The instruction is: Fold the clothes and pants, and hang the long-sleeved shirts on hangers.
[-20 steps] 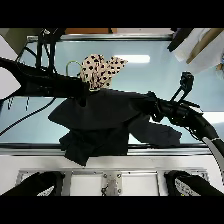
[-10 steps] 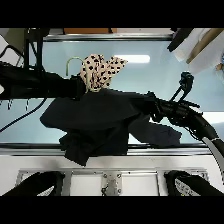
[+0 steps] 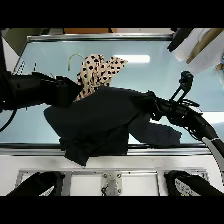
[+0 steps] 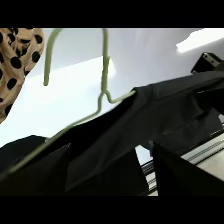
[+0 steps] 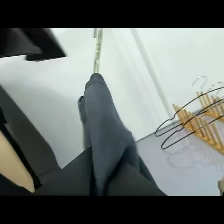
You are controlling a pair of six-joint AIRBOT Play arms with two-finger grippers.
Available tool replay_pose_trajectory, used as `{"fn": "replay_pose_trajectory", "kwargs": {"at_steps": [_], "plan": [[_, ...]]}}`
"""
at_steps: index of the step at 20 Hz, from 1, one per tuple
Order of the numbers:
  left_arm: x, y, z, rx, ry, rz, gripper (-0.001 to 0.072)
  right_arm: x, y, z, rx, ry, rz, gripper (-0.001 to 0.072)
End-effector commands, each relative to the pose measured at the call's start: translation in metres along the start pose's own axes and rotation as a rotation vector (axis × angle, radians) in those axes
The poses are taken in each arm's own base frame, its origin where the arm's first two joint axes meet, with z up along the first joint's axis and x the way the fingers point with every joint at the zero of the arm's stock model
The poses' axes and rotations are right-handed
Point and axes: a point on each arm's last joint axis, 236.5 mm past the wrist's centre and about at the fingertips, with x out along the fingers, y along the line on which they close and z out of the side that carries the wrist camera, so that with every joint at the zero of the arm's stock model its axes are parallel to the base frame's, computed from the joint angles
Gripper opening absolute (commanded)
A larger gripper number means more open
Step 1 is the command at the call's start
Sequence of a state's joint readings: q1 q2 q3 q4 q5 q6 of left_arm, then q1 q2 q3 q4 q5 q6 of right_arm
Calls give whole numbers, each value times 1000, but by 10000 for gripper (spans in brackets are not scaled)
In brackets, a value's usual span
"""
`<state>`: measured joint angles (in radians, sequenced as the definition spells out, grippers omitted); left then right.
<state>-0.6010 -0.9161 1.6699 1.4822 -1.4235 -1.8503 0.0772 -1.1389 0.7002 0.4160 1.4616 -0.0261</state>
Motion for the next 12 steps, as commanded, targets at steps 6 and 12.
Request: {"fn": "replay_pose_trajectory", "kwargs": {"at_steps": [6, 12], "plan": [[-36, -2, 20, -2, -148, -15, 345, -1, -4, 17, -1, -60, -25, 10], [-22, 18, 23, -36, -125, 39, 11, -51, -13, 112, -211, -173, -202, 10]]}}
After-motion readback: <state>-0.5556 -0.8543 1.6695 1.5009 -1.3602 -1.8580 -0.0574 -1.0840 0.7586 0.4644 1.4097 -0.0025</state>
